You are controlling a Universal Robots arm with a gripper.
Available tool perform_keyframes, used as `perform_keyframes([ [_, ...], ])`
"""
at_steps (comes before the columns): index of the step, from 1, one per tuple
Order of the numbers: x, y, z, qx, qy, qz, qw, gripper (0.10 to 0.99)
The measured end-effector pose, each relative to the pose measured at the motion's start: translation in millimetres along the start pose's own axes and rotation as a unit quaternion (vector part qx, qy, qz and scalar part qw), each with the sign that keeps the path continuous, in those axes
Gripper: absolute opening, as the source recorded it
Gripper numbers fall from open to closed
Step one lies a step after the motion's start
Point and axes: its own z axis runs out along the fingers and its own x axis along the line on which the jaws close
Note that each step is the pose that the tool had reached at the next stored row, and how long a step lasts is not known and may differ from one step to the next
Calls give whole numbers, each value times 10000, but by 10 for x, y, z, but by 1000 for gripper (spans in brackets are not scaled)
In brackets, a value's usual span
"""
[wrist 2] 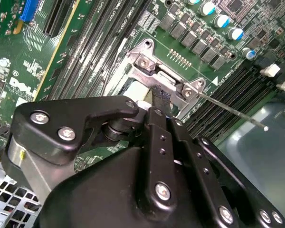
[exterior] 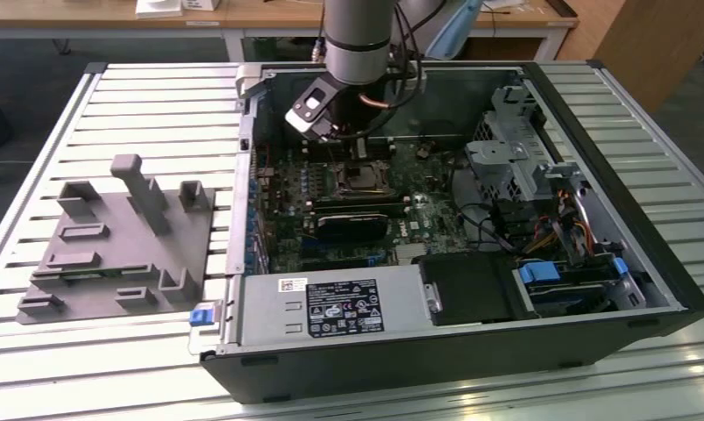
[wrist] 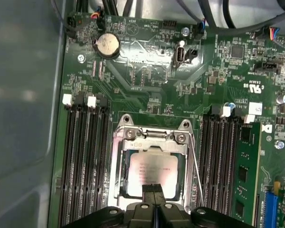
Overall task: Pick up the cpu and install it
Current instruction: 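Close the cpu cover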
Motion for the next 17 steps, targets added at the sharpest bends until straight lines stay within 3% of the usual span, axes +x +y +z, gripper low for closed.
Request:
perform_keyframes([
  [11,3,-18,82,3,-2,0,10000,106],
  [17,2,-2,91,5,0,0,10000,106],
])
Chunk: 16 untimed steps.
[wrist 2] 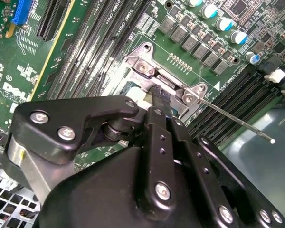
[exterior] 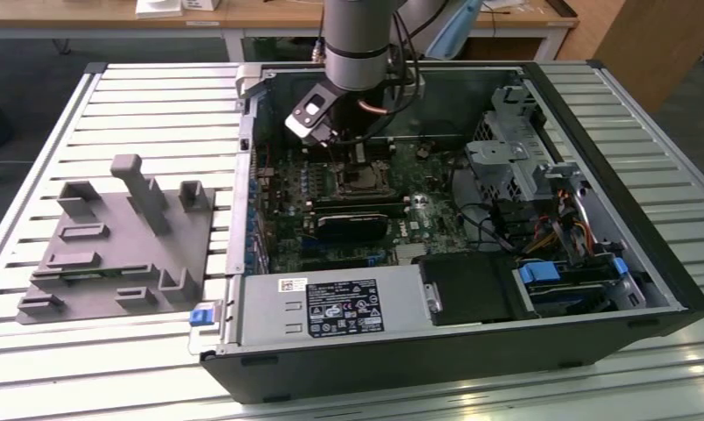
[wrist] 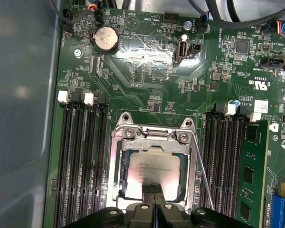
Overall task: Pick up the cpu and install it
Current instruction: 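Close the cpu cover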
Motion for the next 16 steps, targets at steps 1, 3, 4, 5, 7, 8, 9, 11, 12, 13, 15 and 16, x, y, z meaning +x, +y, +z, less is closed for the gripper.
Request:
perform_keyframes([
  [1,0,2,0,0,0,0,10000,106],
  [3,1,4,-7,-2,3,1,10000,106],
  [4,2,6,-14,-6,8,0,10000,106],
  [5,1,5,-32,-3,5,0,10000,106],
  [7,-2,5,-72,0,1,0,10000,106],
  [8,-2,5,-90,0,1,0,10000,106],
  [9,-3,6,-103,1,1,0,10000,106],
  [11,-3,12,-109,4,2,-1,10000,106],
  [12,-4,16,-109,4,2,0,10000,106],
  [13,-4,23,-110,5,1,-1,10000,106],
  [15,-6,42,-110,6,1,-1,10000,106],
  [16,-6,53,-110,6,1,0,10000,106],
])
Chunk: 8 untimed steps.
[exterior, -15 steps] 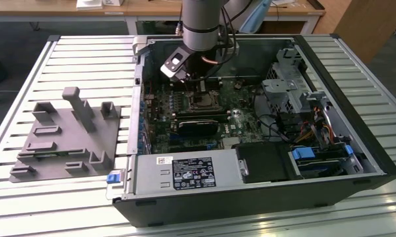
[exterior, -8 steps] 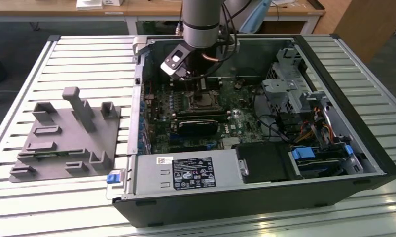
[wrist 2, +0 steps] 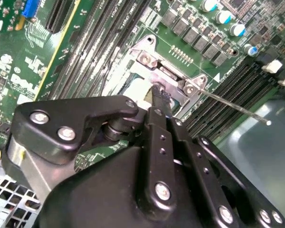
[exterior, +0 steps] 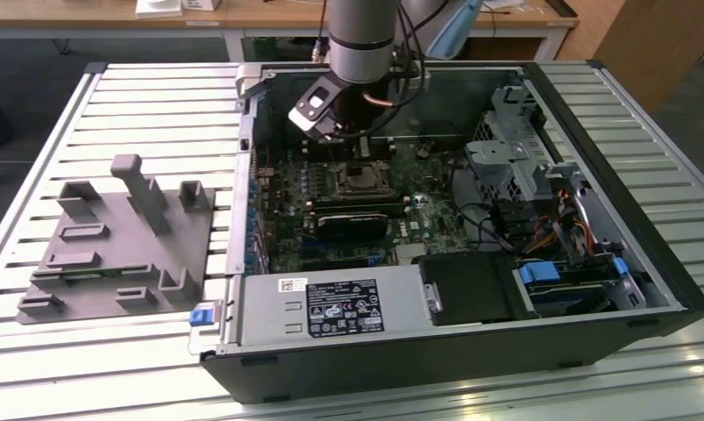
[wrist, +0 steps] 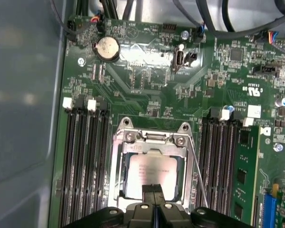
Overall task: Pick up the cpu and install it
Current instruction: 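Close the cpu cover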
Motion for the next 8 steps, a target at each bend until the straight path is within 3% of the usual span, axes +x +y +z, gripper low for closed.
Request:
perform_keyframes([
  [8,-7,110,3,1,1,0,10000,106],
])
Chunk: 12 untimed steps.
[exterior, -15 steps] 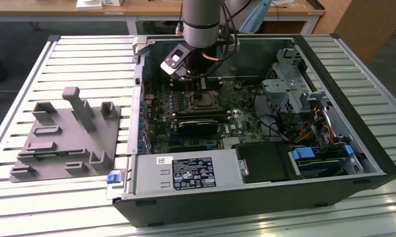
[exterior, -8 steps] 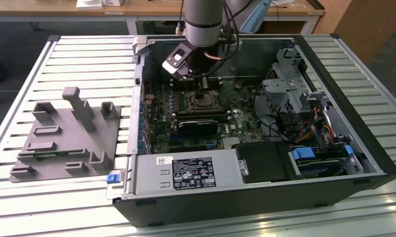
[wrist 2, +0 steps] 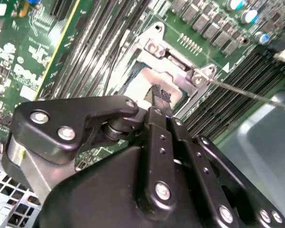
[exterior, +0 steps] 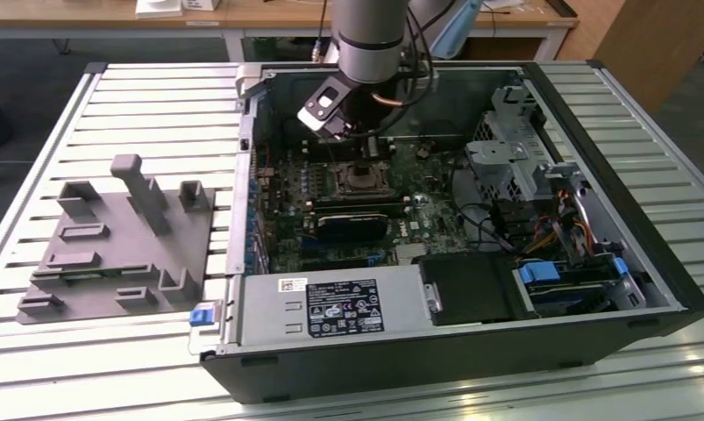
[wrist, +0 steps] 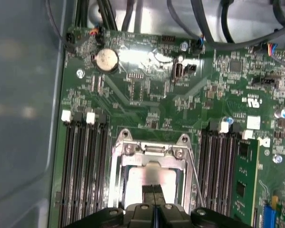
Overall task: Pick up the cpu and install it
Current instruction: 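Close the cpu cover, then install the first cpu locking lever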
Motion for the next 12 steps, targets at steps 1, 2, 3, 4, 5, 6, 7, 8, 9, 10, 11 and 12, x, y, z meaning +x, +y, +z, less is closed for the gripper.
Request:
perform_keyframes([
  [1,0,5,0,0,0,0,10000,106],
  [2,-1,9,0,0,0,0,10000,106],
  [3,-1,12,0,0,0,0,10000,106],
  [4,-1,13,0,1,0,0,10000,106],
  [5,-1,13,0,0,0,1,10000,106],
  [6,-1,14,0,0,0,1,10000,106],
  [7,-1,14,0,1,-1,1,10000,106],
  [8,0,15,-3,1,-1,0,10000,106],
  [9,-1,14,-7,1,-2,0,10000,106],
  [10,-1,14,-13,1,-1,0,10000,106],
  [11,-1,15,-20,1,-1,0,10000,106],
  [12,-2,15,-28,1,-1,0,10000,106],
])
